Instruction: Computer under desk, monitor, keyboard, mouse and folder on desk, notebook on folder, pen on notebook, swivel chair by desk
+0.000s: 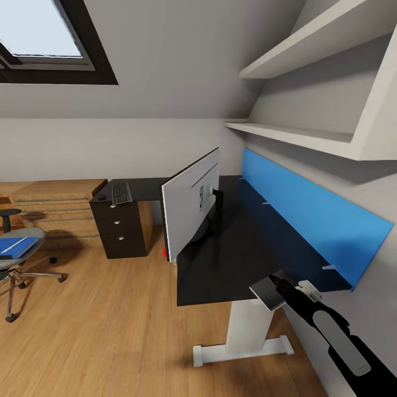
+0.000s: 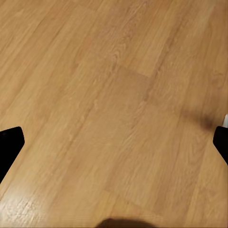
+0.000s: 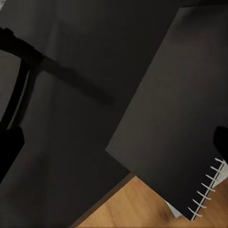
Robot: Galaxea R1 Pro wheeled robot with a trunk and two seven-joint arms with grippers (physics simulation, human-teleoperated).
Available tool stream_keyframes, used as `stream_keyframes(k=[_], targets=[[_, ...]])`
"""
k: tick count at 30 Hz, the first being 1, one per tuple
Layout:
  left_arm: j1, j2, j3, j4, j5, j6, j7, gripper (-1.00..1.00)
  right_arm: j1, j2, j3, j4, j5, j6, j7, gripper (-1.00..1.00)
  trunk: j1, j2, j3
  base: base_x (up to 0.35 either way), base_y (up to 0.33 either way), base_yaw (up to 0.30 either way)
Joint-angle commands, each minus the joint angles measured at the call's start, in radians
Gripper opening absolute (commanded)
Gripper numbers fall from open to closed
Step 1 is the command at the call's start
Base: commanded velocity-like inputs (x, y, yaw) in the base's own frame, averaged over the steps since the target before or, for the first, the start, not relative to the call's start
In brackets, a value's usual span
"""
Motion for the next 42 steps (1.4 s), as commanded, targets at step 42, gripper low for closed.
stream_keyframes(k=[42], targets=[[0.000, 0.000, -0.001, -0.003, 0.010, 0.004, 0.008, 1.00, -0.001, 0.001, -0.030, 0.084, -0.008, -0.004, 0.041, 1.00, 0.000, -0.001, -0.001, -0.039, 0.000, 0.000]])
